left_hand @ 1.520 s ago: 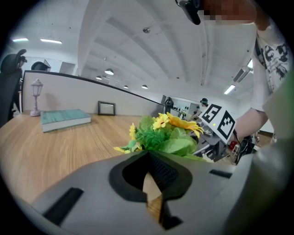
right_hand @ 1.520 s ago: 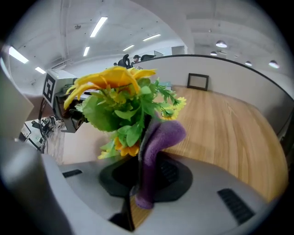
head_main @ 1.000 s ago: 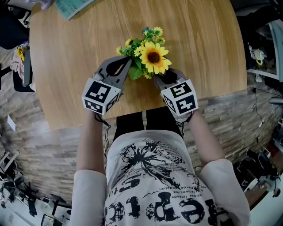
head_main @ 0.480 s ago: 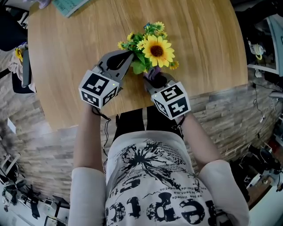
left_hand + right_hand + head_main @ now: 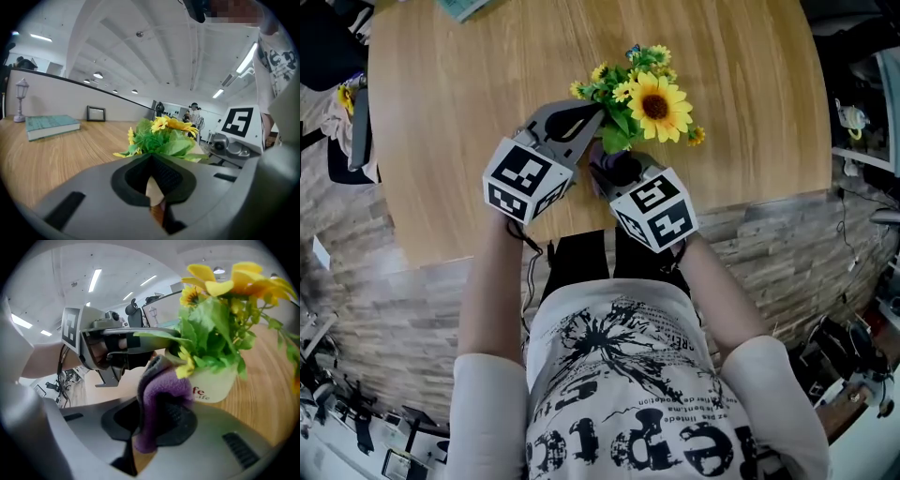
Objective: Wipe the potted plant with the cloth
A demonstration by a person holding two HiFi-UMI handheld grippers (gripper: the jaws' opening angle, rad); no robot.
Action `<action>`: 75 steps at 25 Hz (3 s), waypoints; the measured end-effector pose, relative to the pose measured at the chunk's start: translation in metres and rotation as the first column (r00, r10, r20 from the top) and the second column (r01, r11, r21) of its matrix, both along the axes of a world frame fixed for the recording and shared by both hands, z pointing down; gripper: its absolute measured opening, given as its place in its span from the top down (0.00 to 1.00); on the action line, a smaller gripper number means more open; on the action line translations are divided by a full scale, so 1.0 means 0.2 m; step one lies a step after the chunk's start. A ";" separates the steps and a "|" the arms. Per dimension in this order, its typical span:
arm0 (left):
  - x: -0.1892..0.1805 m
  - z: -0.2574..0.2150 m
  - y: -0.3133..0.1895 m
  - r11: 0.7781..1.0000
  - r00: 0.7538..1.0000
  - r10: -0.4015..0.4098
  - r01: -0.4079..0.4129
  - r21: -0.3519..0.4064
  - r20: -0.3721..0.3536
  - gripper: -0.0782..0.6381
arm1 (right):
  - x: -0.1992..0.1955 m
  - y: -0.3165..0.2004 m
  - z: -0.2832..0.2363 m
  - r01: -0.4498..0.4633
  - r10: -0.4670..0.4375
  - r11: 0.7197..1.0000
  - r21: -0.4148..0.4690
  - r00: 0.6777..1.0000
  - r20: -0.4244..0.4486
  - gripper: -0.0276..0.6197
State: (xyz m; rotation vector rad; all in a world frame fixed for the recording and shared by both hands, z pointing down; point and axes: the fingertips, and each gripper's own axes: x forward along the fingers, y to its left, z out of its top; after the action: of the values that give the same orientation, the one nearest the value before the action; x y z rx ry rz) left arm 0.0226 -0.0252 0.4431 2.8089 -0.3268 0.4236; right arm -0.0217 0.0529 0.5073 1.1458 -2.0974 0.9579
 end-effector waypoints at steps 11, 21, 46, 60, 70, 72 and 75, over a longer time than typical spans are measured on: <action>-0.01 0.00 -0.01 1.000 1.000 -0.012 0.011 -0.011 -0.007 0.89 | -0.10 0.06 -0.03 0.090 -0.090 0.996 0.008 0.995 0.034 0.84; -0.01 0.01 -0.01 0.997 0.997 -0.072 0.072 -0.009 -0.007 0.89 | 0.21 0.20 -0.07 0.031 -0.034 0.997 -0.065 0.998 -0.046 0.84; -0.01 0.01 -0.02 0.983 0.985 -0.166 0.168 -0.073 0.042 0.89 | 1.25 -0.20 -0.13 -0.212 0.179 0.972 -0.098 0.946 -0.271 0.84; -0.01 0.02 -0.06 0.943 0.953 -0.297 0.303 -0.139 0.065 0.89 | 1.00 -0.99 -0.27 0.235 -0.213 0.972 0.026 0.916 -0.339 0.84; -0.02 0.02 -0.08 0.906 0.918 -0.390 0.396 -0.150 0.067 0.89 | 0.47 -1.17 -0.28 0.560 -0.514 0.824 0.088 0.803 -0.301 0.84; -0.02 0.02 -0.08 0.902 0.914 -0.400 0.406 -0.148 0.067 0.89 | 0.41 -1.13 -0.25 0.600 -0.562 0.796 0.075 0.780 -0.277 0.84; -0.02 0.02 -0.09 0.890 0.905 -0.421 0.425 -0.165 0.058 0.89 | 0.34 -1.07 -0.17 0.642 -0.616 0.766 0.032 0.747 -0.250 0.84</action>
State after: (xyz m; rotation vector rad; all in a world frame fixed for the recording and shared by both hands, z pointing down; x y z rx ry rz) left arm 0.0182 -0.0440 0.4480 2.4671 -0.8440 0.3591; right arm 0.0465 -0.1610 0.4724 0.4740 -2.1388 0.3598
